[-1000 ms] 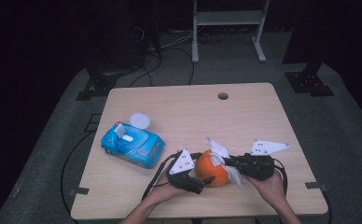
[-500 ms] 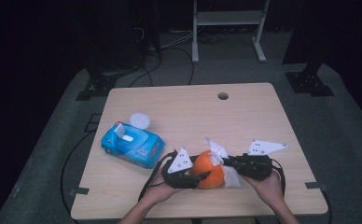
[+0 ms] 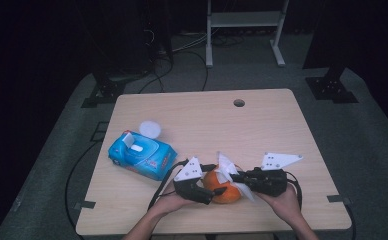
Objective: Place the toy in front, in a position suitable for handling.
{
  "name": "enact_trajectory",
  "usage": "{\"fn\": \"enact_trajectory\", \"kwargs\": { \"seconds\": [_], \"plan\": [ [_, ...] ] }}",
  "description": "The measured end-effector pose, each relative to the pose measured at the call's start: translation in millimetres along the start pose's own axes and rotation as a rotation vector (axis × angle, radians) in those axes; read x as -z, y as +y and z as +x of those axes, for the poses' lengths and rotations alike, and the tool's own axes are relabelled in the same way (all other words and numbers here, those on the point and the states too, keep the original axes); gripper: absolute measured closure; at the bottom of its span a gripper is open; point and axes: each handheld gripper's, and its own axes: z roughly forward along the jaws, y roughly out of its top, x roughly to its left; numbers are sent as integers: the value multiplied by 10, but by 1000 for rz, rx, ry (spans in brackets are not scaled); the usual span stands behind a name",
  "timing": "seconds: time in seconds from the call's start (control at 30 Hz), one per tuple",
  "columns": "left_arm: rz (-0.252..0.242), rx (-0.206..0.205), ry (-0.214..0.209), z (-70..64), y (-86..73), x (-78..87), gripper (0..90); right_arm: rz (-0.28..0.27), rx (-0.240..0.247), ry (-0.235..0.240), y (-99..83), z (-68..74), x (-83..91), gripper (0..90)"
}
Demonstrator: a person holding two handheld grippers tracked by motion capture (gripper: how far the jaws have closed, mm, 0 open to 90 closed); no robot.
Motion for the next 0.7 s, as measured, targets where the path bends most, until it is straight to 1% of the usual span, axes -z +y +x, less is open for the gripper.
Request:
{"fn": "enact_trajectory", "kwargs": {
  "seconds": [0.03, 0.07, 0.13, 0.17, 0.2, 0.23, 0.27, 0.3, 0.33, 0.37, 0.4, 0.43, 0.47, 0.5, 0.53, 0.57, 0.63, 0.7],
  "plan": [
    [1, -10, 13, -12, 9, 3, 328, 2, -1, -7, -2, -20, 21, 855],
    [1, -16, 27, -21, 21, 2, 367, 3, -5, -16, -6, -42, 45, 855],
    [-1, -17, 40, -32, 41, 14, 406, 13, -7, -56, -25, -96, 103, 855],
    [-2, -13, 45, -33, 46, 20, 417, 14, -21, -75, -36, -129, 136, 854],
    [-4, -6, 47, -31, 50, 25, 425, 15, -30, -105, -40, -147, 171, 854],
    [-4, 2, 52, -36, 60, 27, 428, 12, -29, -120, -39, -151, 196, 854],
    [-4, 2, 52, -36, 60, 27, 431, 12, -29, -120, -39, -151, 196, 854],
    [2, 0, 63, -51, 77, 16, 431, -16, -35, -114, -22, -134, 229, 854],
    [11, -4, 73, -96, 109, -7, 430, -59, 0, -76, 53, -30, 227, 853],
    [16, -17, 81, -128, 128, -19, 429, -63, 12, -59, 79, 18, 206, 852],
    [22, -33, 85, -156, 142, -27, 429, -53, 34, -51, 107, 74, 166, 850],
    [32, -44, 87, -174, 150, -28, 429, -28, 58, -55, 123, 117, 120, 850],
    [36, -46, 89, -180, 147, -30, 430, -2, 74, -65, 120, 133, 83, 852],
    [34, -39, 89, -174, 137, -25, 431, 4, 69, -67, 99, 110, 68, 855],
    [31, -28, 90, -170, 131, -20, 433, 5, 43, -66, 72, 63, 69, 857],
    [31, -20, 94, -161, 130, -15, 435, 8, 32, -77, 54, 30, 76, 858],
    [28, -11, 98, -150, 135, -11, 435, 23, 24, -148, 30, -33, 121, 857],
    [21, -8, 88, -155, 129, -23, 426, 14, 18, -172, 33, -42, 155, 857]
  ]
}}
